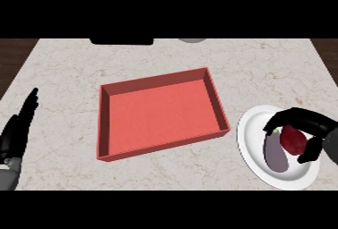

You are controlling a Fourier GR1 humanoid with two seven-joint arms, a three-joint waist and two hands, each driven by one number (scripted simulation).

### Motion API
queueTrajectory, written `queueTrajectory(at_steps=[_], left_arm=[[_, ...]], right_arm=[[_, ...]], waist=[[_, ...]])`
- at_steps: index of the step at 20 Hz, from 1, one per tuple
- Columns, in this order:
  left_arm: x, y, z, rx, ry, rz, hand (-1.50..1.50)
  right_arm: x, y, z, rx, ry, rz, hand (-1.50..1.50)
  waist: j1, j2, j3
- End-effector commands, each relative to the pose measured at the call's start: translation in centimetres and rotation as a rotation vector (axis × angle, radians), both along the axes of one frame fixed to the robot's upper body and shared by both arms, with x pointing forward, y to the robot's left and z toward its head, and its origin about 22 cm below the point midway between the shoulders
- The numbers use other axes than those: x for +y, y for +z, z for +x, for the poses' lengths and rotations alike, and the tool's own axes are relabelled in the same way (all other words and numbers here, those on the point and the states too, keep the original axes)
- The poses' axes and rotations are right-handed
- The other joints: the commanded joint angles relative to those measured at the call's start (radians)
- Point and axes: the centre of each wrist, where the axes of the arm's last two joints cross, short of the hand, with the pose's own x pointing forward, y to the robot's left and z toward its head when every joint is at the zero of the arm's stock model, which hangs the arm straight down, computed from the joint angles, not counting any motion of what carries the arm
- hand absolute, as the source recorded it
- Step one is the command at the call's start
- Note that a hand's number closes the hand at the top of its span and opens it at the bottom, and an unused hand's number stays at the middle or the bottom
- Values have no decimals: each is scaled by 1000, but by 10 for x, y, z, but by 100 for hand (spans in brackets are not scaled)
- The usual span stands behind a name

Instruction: Pick the pear from the plate and place it in the cardboard box

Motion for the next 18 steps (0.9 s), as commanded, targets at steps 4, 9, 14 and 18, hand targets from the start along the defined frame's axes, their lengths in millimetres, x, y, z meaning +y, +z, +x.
queueTrajectory(at_steps=[4,9,14,18], left_arm=[[-5,10,10,-8,11,14,0],[3,2,-7,35,51,10,0],[23,-1,-16,55,144,23,0],[30,2,-18,56,150,42,0]], right_arm=[[17,-21,0,-160,8,155,150],[14,-38,-17,-119,-505,-4,150],[-18,-72,-70,-90,-922,-162,150],[9,-70,-53,-248,-1033,-169,150]], waist=[[-1,4,9],[-60,-30,1],[-150,-58,-9],[-150,-65,-14]])
